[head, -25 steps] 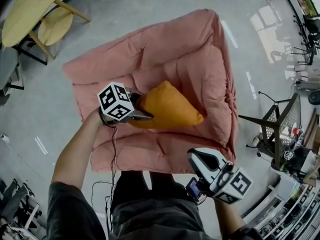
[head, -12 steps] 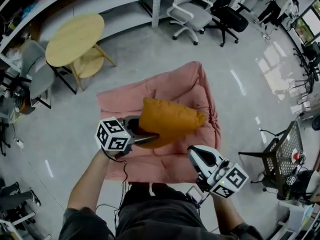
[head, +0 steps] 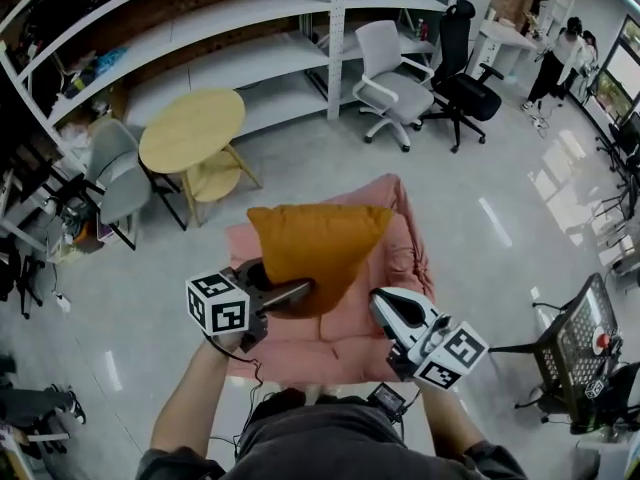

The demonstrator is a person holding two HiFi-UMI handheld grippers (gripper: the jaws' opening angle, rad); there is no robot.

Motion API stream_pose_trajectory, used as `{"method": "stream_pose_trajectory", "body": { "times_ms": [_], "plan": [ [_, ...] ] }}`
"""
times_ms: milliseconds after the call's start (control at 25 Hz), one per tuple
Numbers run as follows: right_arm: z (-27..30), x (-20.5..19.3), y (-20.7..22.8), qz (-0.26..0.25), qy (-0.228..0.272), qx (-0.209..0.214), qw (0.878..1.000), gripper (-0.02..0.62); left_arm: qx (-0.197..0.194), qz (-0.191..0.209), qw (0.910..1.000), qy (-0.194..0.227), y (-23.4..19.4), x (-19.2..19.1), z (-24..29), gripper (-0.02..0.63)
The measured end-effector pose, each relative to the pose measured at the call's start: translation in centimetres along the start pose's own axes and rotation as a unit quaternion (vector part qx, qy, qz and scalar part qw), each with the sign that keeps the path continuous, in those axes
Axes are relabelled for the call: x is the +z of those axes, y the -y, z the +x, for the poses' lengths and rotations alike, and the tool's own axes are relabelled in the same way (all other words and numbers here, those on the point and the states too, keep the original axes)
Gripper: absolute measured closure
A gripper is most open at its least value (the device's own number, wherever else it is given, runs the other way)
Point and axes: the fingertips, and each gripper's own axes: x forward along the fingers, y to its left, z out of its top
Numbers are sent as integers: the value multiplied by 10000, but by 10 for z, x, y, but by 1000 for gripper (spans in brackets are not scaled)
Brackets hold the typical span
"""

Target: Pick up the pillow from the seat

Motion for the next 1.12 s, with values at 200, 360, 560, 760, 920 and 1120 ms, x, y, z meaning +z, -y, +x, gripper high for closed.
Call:
{"method": "stream_pose_trajectory", "body": {
  "times_ms": [200,360,560,760,920,1120],
  "plan": [
    [5,11,-19,-105,91,95,9999,588,150,109,9995,270,21,27,-31,310],
    [14,18,-31,-180,119,33,9998,588,181,45,9988,451,22,44,-48,310],
    [25,20,-42,-206,43,15,9998,588,116,-49,9984,549,22,47,-54,308],
    [35,22,-45,-248,-5,-11,9997,587,28,-238,9981,560,16,36,-47,307],
    [36,21,-48,-270,-89,-6,9996,588,27,-321,9979,555,15,29,-45,305],
    [32,17,-51,-255,-172,19,9995,588,91,-324,9974,635,16,28,-48,305]
  ]
}}
